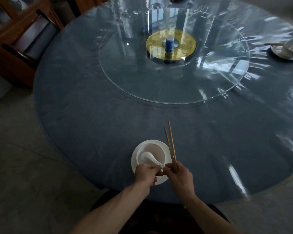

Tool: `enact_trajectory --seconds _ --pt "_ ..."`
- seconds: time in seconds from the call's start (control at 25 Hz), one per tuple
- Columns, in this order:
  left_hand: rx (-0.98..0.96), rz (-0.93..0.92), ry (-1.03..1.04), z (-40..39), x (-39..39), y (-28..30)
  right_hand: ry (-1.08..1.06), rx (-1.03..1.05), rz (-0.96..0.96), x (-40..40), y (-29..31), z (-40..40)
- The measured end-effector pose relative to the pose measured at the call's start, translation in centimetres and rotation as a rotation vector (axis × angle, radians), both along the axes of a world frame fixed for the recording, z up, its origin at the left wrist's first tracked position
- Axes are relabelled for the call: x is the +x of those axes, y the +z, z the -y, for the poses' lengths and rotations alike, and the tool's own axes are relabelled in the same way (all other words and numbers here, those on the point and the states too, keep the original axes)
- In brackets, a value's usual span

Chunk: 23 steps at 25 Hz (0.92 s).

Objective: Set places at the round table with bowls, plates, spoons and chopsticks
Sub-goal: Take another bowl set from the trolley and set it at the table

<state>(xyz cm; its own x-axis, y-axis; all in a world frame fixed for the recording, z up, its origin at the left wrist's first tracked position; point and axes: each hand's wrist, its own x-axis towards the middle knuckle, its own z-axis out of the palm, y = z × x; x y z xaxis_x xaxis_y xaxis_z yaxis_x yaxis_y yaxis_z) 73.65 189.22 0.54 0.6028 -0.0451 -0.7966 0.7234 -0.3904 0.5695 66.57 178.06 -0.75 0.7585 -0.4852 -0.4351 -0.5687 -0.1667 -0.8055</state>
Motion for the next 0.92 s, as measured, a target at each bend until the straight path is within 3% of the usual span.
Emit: enact_trajectory --seconds 0.28,0.4,0.52,0.6,0.68,0.8,0.92 --pt "-0.036 -0.013 -0.044 0.1 -0.2 0.2 0.016 0.056 0.012 -0.5 -0.5 0.2" --pt "-0.068 0.016 -0.095 -0.1 -0.4 0.4 -0.145 0.089 0.02 -1.2 -0.8 0.8" --pt "-0.058 0.072 -0.461 -0.9 -1.4 -0.1 -0.341 0.14 -0.022 -1.6 -1.8 1.8" --pt "-0.04 0.094 -0.757 -1.2 -2.5 -0.9 -0.358 0.2 -0.033 -1.7 -2.2 1.8" --pt "-0.059 0.089 -0.881 -1.2 -3.4 -1.5 -0.341 0.302 -0.04 -1.6 -2.4 1.2" --pt "-0.184 0.004 -0.8 -0.8 -4.2 -1.7 -0.355 0.499 -0.029 -1.4 -2.5 0.1" --pt "-0.228 -0.068 -0.699 -1.0 -4.6 -2.2 -0.331 0.462 -0.051 -1.0 -3.0 -0.5"
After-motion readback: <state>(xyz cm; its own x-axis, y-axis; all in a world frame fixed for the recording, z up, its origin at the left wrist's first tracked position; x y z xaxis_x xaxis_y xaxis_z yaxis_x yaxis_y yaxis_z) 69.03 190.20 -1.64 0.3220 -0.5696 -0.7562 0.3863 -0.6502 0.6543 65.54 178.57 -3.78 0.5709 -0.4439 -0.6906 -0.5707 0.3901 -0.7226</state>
